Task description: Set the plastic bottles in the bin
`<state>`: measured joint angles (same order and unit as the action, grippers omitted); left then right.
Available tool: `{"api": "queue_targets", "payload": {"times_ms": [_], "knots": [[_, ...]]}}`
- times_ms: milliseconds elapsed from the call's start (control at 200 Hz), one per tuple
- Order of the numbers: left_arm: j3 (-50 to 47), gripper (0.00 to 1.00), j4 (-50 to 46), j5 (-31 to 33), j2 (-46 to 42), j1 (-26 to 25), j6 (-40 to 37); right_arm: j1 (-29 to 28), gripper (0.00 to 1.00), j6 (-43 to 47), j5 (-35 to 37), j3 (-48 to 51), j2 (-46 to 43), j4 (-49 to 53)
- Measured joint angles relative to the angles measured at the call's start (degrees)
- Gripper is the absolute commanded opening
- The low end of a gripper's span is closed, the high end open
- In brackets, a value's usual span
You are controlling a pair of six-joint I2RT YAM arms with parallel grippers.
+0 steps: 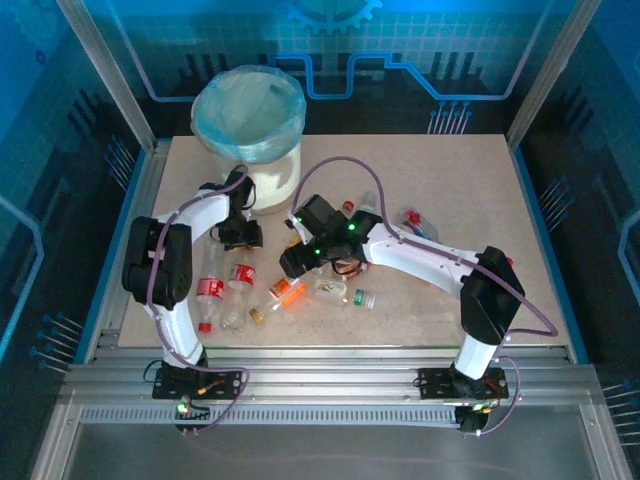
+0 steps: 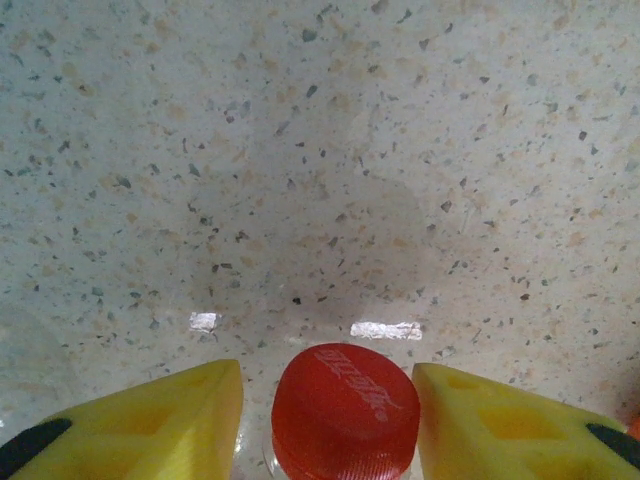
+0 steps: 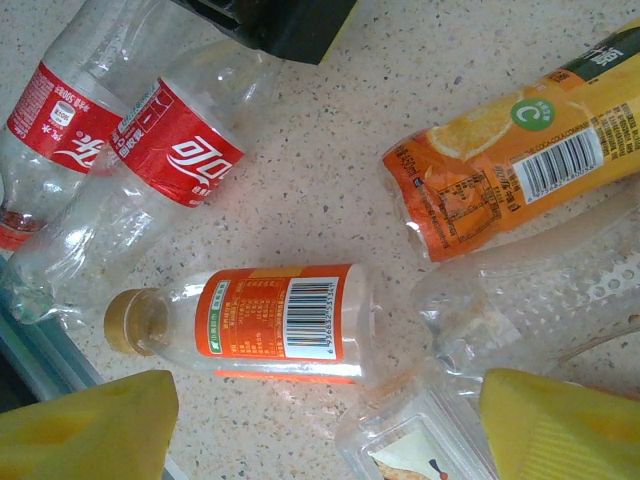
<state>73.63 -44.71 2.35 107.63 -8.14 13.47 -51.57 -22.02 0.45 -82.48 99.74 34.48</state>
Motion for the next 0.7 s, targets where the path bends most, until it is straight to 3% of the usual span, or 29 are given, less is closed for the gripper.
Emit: {"api": "queue_targets", "payload": {"times_ms": [255, 340, 535, 700], "knots": [[0.15, 0.32, 0.00, 0.00, 0.22, 0.00, -0.15, 0.02, 0.80, -0.02, -0.02, 0.00, -0.02, 0.00], [0.15, 0.24, -0.02, 0.00, 0.22, 0.00, -0.04, 0.02, 0.80, -0.02, -0.02, 0.00, -0.02, 0.00], [0.15, 0.21, -0.09, -0.02, -1.73, 0.00, 0.09, 0.00, 0.80, -0.02, -0.04, 0.13, -0.68, 0.04], [0.13, 0.19, -0.55, 0.63, -9.88, 0.00, 0.11, 0.00, 0.79, 0.28, 0.02, 0.13, -2.40, 0.02]]}}
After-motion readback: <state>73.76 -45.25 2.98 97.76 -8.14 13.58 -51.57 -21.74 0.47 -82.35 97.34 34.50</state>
